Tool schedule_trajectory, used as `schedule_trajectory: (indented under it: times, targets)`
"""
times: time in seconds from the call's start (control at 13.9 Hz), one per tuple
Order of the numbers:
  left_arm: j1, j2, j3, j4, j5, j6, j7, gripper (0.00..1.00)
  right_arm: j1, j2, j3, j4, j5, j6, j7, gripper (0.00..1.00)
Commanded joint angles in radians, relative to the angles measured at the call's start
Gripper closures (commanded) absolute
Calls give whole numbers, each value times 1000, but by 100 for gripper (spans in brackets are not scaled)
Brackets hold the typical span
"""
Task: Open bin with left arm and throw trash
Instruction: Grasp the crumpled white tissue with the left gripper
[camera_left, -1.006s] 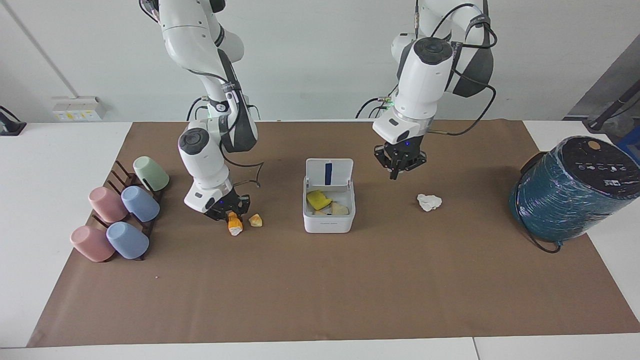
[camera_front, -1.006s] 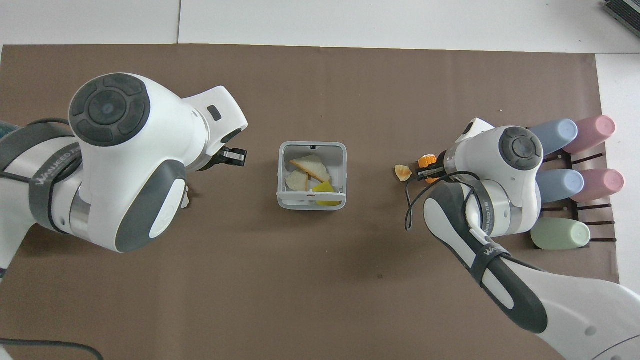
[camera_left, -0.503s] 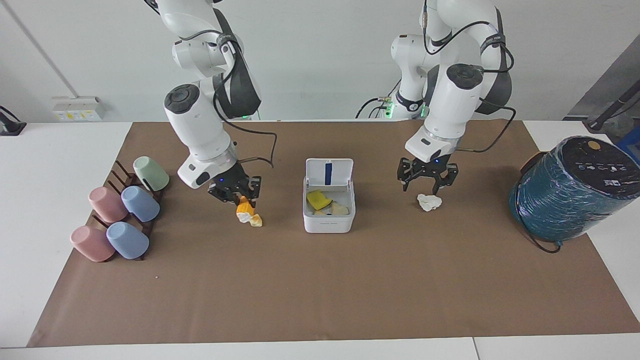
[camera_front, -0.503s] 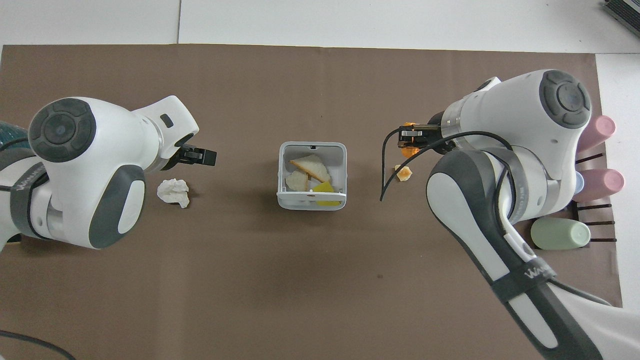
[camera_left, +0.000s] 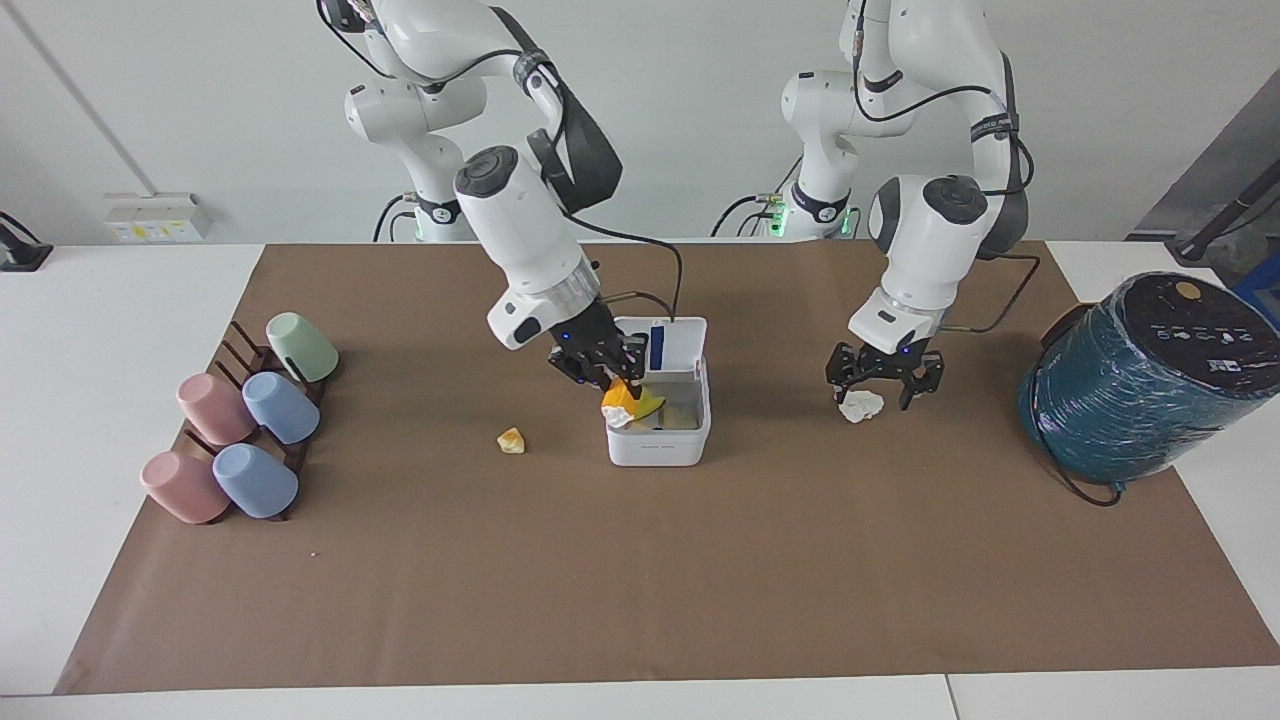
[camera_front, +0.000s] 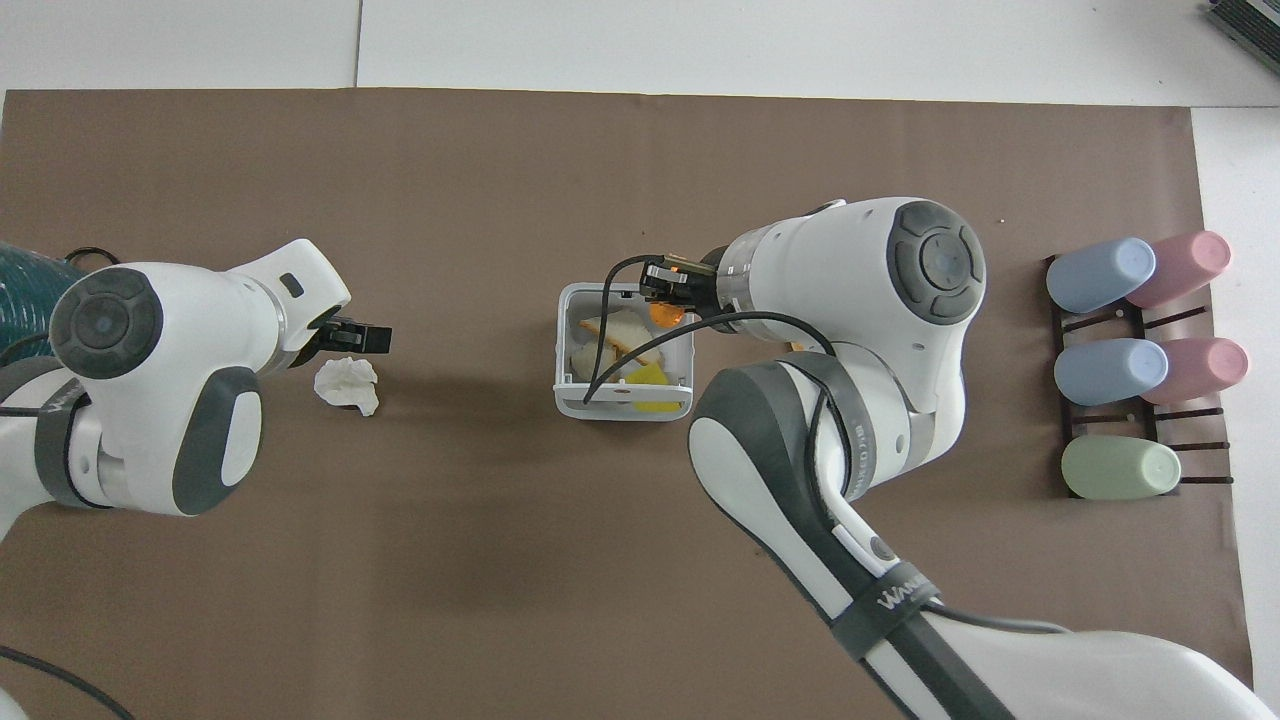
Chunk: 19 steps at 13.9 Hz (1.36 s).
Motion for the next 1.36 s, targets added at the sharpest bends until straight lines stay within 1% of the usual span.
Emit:
schedule_trajectory:
  times: [0.0, 0.14, 0.22, 0.29, 0.36, 0.43, 0.5, 0.57, 0.65, 0.72, 0.86, 0.93, 1.08, 1.15, 1.29]
  targets:
    - [26, -26, -11, -106, 18, 104, 16, 0, 19, 20, 0, -16, 41, 9, 32, 100]
    - [26, -17, -11, -151, 18, 139, 13, 0, 25, 10, 0, -41, 41, 5, 36, 100]
    - [26, -15, -11, -169, 18, 144, 10, 0, 28, 9, 0, -44, 41, 2, 41, 96]
    - [23, -15, -11, -182, 18, 146, 10, 0, 30, 7, 0, -47, 41, 2, 50, 88]
    - [24, -15, -11, -193, 18, 146, 12, 0, 31, 7, 0, -49, 41, -2, 53, 71]
    - [23, -17, -11, -199, 18, 143, 16, 0, 30, 6, 0, -52, 41, -3, 52, 41]
    - [23, -18, -11, -202, 18, 141, 10, 16, 30, 6, 0, -52, 41, -3, 53, 6]
    - [23, -18, -11, -205, 18, 141, 12, 48, 30, 6, -2, -50, 41, -3, 52, 0]
    - [23, -18, -11, -205, 18, 141, 12, 81, 30, 7, -2, -49, 39, -2, 52, 0]
    - [23, -17, -11, -202, 18, 138, 7, 100, 28, 7, -2, -46, 39, 0, 52, 0]
    - [15, -14, -11, -187, 18, 133, 7, 100, 19, 9, -2, -35, 27, 2, 50, 0]
    - [13, -11, -11, -164, 18, 129, 7, 100, 16, 3, -8, -32, 22, -2, 49, 0]
    - [0, -15, -14, -116, 18, 118, 5, 100, -5, -28, -17, -26, -20, -2, 46, 0]
    - [-3, -18, -18, -73, 20, 86, 4, 100, -40, -45, -16, -18, -63, -6, 40, 0]
    - [-29, -11, -20, 41, 18, -41, -11, 100, -96, -66, -13, -18, -131, -18, 9, 0]
